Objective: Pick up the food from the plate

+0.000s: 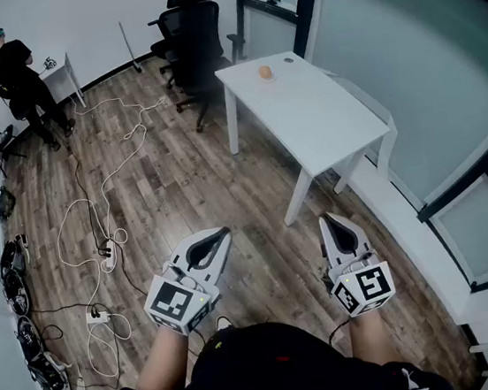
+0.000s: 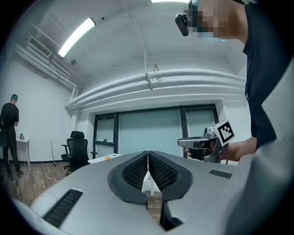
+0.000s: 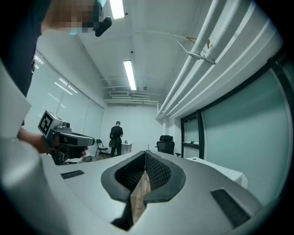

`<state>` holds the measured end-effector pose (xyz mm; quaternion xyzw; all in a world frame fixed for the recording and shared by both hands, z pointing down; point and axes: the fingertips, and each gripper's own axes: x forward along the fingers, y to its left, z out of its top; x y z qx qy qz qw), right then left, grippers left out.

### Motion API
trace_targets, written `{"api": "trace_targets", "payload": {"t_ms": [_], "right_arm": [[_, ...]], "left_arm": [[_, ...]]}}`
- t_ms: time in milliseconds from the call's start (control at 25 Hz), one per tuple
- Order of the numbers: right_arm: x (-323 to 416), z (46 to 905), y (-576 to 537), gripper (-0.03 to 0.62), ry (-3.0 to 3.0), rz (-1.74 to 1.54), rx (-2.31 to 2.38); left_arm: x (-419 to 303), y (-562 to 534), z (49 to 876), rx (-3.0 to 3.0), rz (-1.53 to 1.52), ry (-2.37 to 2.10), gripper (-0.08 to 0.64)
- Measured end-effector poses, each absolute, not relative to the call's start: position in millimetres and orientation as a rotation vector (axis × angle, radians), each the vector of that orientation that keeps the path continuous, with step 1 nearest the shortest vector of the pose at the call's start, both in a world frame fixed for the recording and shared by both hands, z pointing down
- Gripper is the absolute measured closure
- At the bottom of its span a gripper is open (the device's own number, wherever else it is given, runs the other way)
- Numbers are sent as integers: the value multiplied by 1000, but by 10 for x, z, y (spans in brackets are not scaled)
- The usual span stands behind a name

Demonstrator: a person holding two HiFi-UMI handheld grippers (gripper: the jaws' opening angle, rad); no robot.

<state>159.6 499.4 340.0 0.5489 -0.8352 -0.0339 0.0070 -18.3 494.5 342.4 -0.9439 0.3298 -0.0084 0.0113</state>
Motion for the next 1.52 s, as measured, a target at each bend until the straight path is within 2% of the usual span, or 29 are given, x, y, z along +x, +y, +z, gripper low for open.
{"api": "trace_targets", "payload": {"t_ms": [600,1200,1520], "right_arm": [[1382,3564,4754,568,-2621,-26,1709],[395,3826,4540,568,-2596,-15,1680],[209,3874,4227,568,-2579,-10,1676]], "left_arm": [[-383,4791,3558,-2989,-41,1047,537],[-1415,4539,3909,-3041,-71,1062,537],[-1658,4198,3966,-3064,-70,1075,537]]}}
